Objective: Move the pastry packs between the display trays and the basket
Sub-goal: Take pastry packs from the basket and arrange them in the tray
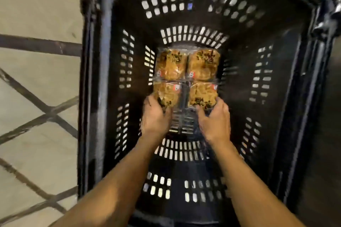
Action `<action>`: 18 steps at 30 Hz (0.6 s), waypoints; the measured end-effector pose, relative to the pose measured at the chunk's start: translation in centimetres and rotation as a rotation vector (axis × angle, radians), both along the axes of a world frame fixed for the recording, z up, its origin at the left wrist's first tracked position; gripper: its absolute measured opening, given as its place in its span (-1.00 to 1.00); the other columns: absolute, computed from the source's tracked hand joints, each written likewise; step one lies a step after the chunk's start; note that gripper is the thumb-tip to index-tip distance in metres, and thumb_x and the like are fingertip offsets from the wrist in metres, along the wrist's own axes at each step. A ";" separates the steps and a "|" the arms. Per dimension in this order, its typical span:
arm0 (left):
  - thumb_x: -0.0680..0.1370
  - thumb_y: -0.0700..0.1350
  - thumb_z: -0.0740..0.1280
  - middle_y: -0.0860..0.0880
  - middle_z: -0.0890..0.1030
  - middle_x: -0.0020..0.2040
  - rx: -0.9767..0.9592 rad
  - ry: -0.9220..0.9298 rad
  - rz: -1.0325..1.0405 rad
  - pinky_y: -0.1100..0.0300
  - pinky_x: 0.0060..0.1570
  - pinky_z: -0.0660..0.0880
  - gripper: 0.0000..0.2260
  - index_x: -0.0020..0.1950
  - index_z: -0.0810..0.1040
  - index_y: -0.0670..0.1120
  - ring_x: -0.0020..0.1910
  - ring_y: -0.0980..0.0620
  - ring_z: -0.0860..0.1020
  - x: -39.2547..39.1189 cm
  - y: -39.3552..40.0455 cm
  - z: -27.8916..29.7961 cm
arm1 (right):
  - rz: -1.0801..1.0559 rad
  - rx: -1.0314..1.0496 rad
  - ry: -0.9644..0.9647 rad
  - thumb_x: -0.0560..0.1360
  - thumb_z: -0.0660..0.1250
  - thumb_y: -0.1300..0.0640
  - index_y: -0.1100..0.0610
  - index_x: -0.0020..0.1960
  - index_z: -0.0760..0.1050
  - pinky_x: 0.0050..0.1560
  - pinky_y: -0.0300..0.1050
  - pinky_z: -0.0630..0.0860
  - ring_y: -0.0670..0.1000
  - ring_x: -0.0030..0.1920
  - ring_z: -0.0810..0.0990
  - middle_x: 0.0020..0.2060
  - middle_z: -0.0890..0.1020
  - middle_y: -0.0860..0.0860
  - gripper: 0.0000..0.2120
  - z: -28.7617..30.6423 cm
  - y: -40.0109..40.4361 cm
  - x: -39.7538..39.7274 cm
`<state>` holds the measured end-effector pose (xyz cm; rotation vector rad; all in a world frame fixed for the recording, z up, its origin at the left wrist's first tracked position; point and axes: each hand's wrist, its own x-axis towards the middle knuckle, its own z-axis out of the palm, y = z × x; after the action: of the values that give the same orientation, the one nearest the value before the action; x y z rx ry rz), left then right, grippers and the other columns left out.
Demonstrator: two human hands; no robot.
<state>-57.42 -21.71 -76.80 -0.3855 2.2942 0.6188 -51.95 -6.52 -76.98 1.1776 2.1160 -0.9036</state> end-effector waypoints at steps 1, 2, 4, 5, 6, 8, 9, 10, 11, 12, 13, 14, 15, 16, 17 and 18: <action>0.63 0.04 0.34 -0.21 0.42 0.40 -0.013 -0.002 0.042 -0.01 0.24 0.41 -0.42 0.53 0.20 -0.16 0.34 -0.20 0.45 0.3 0.4 -2.2 | -0.014 0.020 0.000 0.56 0.35 -0.15 0.20 0.55 0.21 0.43 0.09 0.34 0.18 0.45 0.34 0.47 0.34 0.16 -0.28 -2.3 0.1 -0.3; 0.64 0.04 0.32 -0.23 0.45 0.38 -0.025 -0.017 0.089 0.00 0.22 0.41 -0.42 0.54 0.20 -0.19 0.32 -0.23 0.47 0.5 0.9 -3.7 | -0.035 0.039 -0.001 0.56 0.37 -0.14 0.20 0.55 0.21 0.44 0.09 0.33 0.18 0.46 0.33 0.48 0.34 0.17 -0.28 -4.2 0.2 -0.6; 0.65 0.03 0.31 -0.26 0.50 0.36 -0.041 -0.064 0.219 0.02 0.25 0.39 -0.47 0.49 0.26 -0.23 0.33 -0.25 0.48 0.4 1.9 -6.1 | -0.093 0.062 -0.006 0.54 0.41 -0.11 0.20 0.54 0.21 0.46 0.08 0.30 0.19 0.46 0.32 0.48 0.34 0.17 -0.27 -6.9 0.0 -1.1; 0.63 0.02 0.34 -0.26 0.49 0.37 -0.037 -0.064 0.298 0.03 0.28 0.37 -0.48 0.47 0.29 -0.24 0.35 -0.24 0.46 0.2 2.3 -7.0 | -0.125 0.068 -0.005 0.53 0.42 -0.10 0.21 0.53 0.21 0.46 0.08 0.30 0.19 0.45 0.33 0.47 0.35 0.18 -0.27 -7.8 -0.2 -1.3; 0.61 0.03 0.38 -0.26 0.47 0.40 -0.038 -0.036 0.354 0.04 0.33 0.34 -0.45 0.46 0.30 -0.24 0.40 -0.23 0.42 0.1 2.6 -8.0 | -0.154 0.075 -0.007 0.53 0.42 -0.10 0.20 0.53 0.20 0.46 0.09 0.29 0.20 0.45 0.34 0.47 0.35 0.18 -0.26 -8.5 -0.4 -1.5; 0.53 0.07 0.46 -0.24 0.39 0.44 -0.068 0.008 0.398 0.05 0.41 0.30 -0.32 0.51 0.28 -0.21 0.46 -0.19 0.33 -0.3 3.0 -9.4 | -0.199 0.094 -0.026 0.52 0.42 -0.11 0.17 0.57 0.13 0.47 0.11 0.26 0.21 0.45 0.31 0.48 0.31 0.17 -0.21 -9.4 -0.8 -2.3; 0.50 0.10 0.49 -0.23 0.39 0.43 -0.086 0.007 0.406 0.03 0.41 0.32 -0.29 0.51 0.29 -0.18 0.45 -0.19 0.33 -0.4 3.2 -9.6 | -0.219 0.106 -0.044 0.51 0.43 -0.12 0.14 0.58 0.11 0.47 0.12 0.25 0.20 0.44 0.30 0.47 0.30 0.15 -0.18 -9.7 -0.9 -2.6; 0.48 0.11 0.51 -0.21 0.44 0.39 -0.082 -0.013 0.415 0.01 0.36 0.39 -0.31 0.47 0.33 -0.15 0.41 -0.19 0.39 -0.5 3.2 -9.9 | -0.242 0.115 -0.065 0.49 0.46 -0.13 0.11 0.58 0.10 0.46 0.13 0.24 0.20 0.43 0.31 0.44 0.30 0.14 -0.16 -10.0 -0.9 -3.0; 0.46 0.12 0.52 -0.19 0.50 0.32 -0.070 -0.037 0.422 0.00 0.29 0.45 -0.37 0.40 0.39 -0.13 0.33 -0.19 0.47 -0.5 3.3 -10.1 | -0.261 0.121 -0.085 0.48 0.48 -0.13 0.09 0.57 0.12 0.44 0.13 0.24 0.19 0.41 0.32 0.41 0.31 0.12 -0.16 -10.2 -1.0 -3.3; 0.45 0.13 0.53 -0.17 0.53 0.26 -0.067 -0.051 0.417 0.01 0.23 0.49 -0.41 0.34 0.43 -0.12 0.27 -0.19 0.51 -0.4 3.3 -10.1 | -0.272 0.130 -0.101 0.46 0.49 -0.14 0.07 0.55 0.16 0.41 0.13 0.24 0.18 0.39 0.33 0.37 0.33 0.10 -0.19 -10.4 -1.1 -3.4; 0.44 0.14 0.54 -0.16 0.53 0.25 -0.075 -0.055 0.406 0.03 0.21 0.49 -0.41 0.32 0.43 -0.11 0.25 -0.17 0.50 -0.2 3.4 -10.0 | -0.272 0.140 -0.113 0.45 0.50 -0.14 0.05 0.52 0.21 0.38 0.12 0.25 0.18 0.36 0.35 0.33 0.33 0.09 -0.22 -10.5 -1.2 -3.3; 0.42 0.15 0.56 -0.14 0.50 0.29 -0.086 -0.045 0.392 0.04 0.22 0.47 -0.38 0.34 0.42 -0.10 0.27 -0.16 0.47 -0.1 3.3 -9.9 | -0.268 0.151 -0.121 0.45 0.51 -0.13 0.04 0.50 0.24 0.36 0.12 0.27 0.18 0.33 0.37 0.31 0.34 0.08 -0.25 -10.6 -1.4 -3.2; 0.39 0.14 0.58 -0.12 0.45 0.32 -0.091 -0.033 0.384 0.04 0.26 0.46 -0.33 0.36 0.40 -0.08 0.30 -0.15 0.44 0.0 3.1 -9.9 | -0.270 0.155 -0.125 0.45 0.52 -0.11 0.03 0.49 0.26 0.34 0.13 0.30 0.19 0.31 0.40 0.30 0.33 0.07 -0.26 -10.7 -1.6 -2.9; 0.36 0.14 0.60 -0.09 0.44 0.31 -0.078 -0.022 0.391 0.02 0.28 0.46 -0.31 0.35 0.39 -0.07 0.29 -0.13 0.44 0.1 2.9 -10.1 | -0.280 0.151 -0.119 0.45 0.52 -0.09 0.03 0.49 0.25 0.32 0.14 0.33 0.20 0.28 0.43 0.31 0.33 0.07 -0.27 -10.8 -1.7 -2.7; 0.34 0.12 0.62 -0.05 0.49 0.25 -0.050 -0.022 0.417 -0.01 0.26 0.49 -0.32 0.31 0.39 -0.04 0.24 -0.10 0.49 0.2 2.6 -10.4 | -0.296 0.139 -0.109 0.45 0.52 -0.06 0.04 0.49 0.24 0.29 0.16 0.37 0.22 0.27 0.46 0.33 0.33 0.09 -0.27 -11.0 -1.9 -2.5; 0.34 0.11 0.62 0.01 0.54 0.14 -0.015 -0.039 0.456 -0.03 0.22 0.53 -0.37 0.27 0.39 -0.02 0.15 -0.07 0.55 0.4 2.2 -10.6 | -0.315 0.124 -0.100 0.46 0.52 -0.05 0.04 0.49 0.22 0.27 0.17 0.39 0.24 0.27 0.47 0.36 0.34 0.11 -0.27 -11.1 -2.1 -2.4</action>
<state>-57.07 -19.47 -87.40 -0.9348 2.1836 0.8054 -54.36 -8.59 -88.05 1.6185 1.9624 -0.8360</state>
